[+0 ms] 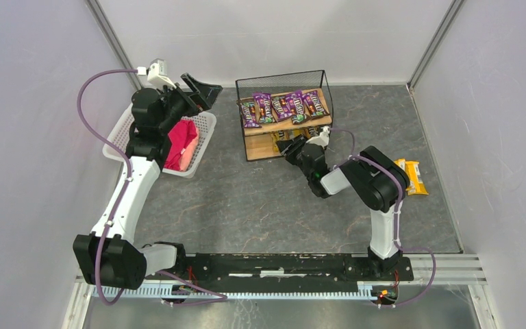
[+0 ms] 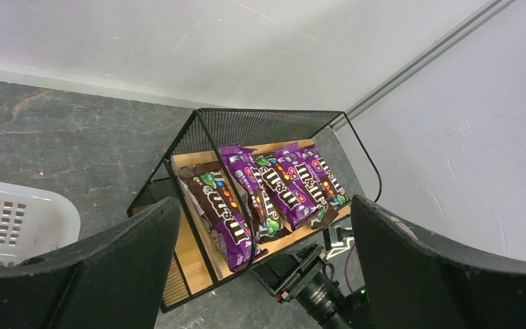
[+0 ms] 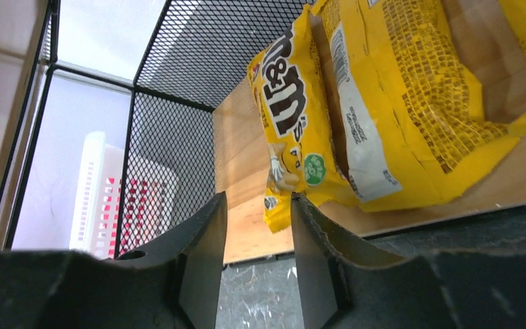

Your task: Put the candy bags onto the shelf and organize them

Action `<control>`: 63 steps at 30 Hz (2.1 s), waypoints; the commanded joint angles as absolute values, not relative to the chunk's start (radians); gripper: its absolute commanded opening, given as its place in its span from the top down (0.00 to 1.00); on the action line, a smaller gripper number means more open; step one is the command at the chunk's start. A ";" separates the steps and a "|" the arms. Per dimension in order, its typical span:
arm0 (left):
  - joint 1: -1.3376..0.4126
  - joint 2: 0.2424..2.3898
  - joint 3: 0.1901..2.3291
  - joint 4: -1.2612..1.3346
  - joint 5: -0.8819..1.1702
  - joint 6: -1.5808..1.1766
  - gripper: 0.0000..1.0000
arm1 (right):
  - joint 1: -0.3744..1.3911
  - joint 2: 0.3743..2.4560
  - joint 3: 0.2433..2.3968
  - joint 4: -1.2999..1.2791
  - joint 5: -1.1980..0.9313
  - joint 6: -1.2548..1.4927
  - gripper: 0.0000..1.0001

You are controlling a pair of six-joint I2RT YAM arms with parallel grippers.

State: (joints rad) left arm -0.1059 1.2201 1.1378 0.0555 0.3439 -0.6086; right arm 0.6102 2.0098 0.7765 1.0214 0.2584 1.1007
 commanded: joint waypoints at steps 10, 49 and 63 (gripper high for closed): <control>-0.100 1.208 1.151 0.104 0.362 -0.635 0.00 | 0.601 1.332 0.407 0.533 0.244 0.635 0.42; -0.108 1.249 1.161 0.093 0.372 -0.640 0.00 | -0.402 1.377 0.529 0.184 -0.145 0.399 0.21; -0.110 1.252 1.160 0.097 0.383 -0.649 0.00 | -0.041 1.285 0.383 0.190 -0.070 0.313 0.44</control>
State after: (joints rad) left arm -0.1081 1.2549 1.1378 0.0566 0.3511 -0.6167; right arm -0.1417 1.2949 0.4030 0.1856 -0.1276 0.3630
